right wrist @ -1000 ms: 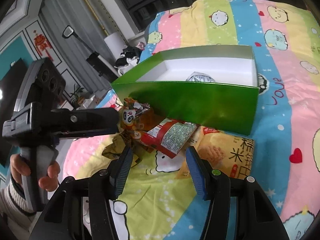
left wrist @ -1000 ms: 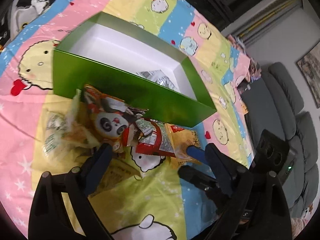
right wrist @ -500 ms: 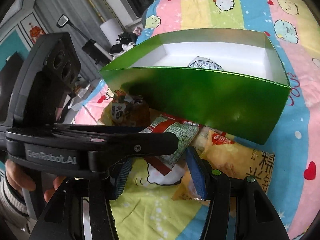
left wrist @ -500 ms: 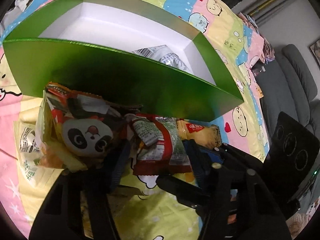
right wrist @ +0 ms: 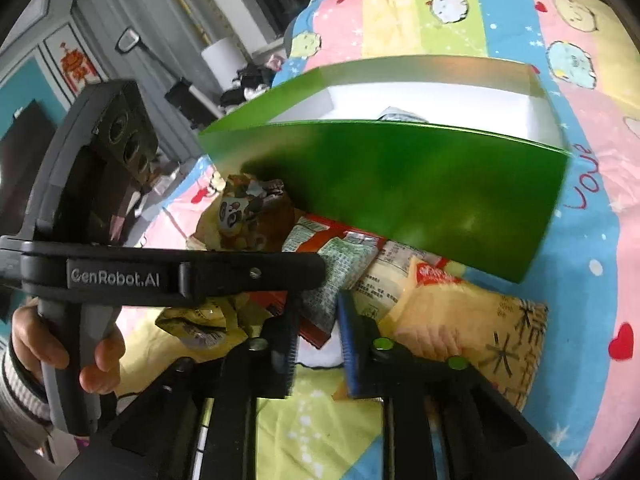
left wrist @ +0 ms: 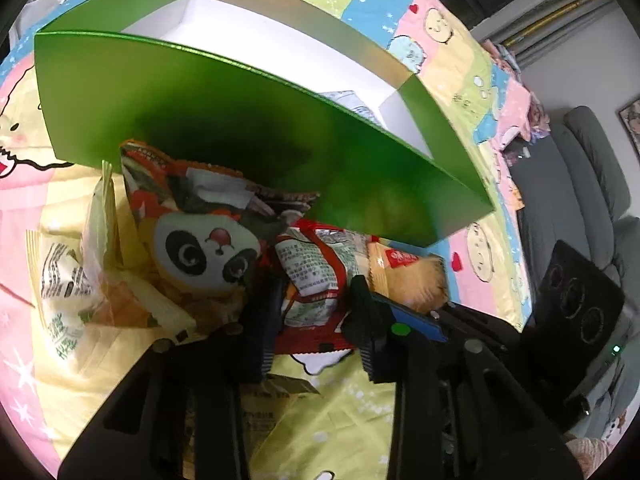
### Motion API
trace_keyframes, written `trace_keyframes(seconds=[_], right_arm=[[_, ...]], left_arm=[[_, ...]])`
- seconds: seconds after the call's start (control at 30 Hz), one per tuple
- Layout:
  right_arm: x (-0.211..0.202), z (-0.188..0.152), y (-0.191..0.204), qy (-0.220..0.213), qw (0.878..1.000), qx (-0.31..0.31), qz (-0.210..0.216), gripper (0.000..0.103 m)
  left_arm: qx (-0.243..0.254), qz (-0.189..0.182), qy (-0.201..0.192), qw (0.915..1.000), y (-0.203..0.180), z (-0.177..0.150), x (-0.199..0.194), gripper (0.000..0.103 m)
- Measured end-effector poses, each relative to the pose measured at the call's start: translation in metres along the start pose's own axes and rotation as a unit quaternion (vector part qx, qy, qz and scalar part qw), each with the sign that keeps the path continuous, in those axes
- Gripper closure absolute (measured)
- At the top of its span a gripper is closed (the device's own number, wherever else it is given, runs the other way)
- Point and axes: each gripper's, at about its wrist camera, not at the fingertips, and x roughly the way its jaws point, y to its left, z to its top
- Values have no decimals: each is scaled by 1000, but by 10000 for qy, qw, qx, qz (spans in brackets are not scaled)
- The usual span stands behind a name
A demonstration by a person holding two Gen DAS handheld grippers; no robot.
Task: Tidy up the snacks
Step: 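Grasp the red-and-white snack packet with the right gripper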
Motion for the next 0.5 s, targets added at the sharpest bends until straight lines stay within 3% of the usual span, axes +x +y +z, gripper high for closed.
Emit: trace_keyframes(seconds=[0.33,0.5], right_arm=[[-35,-28,13,-327,9994,117,-5,85],[-56,-26,30,-518,9985,-63,-147,85]], left_arm=[[172,-244,-133,9995,-18,-23,-24,74],[364,-366,-292,9982,-35,-33,-42,74]])
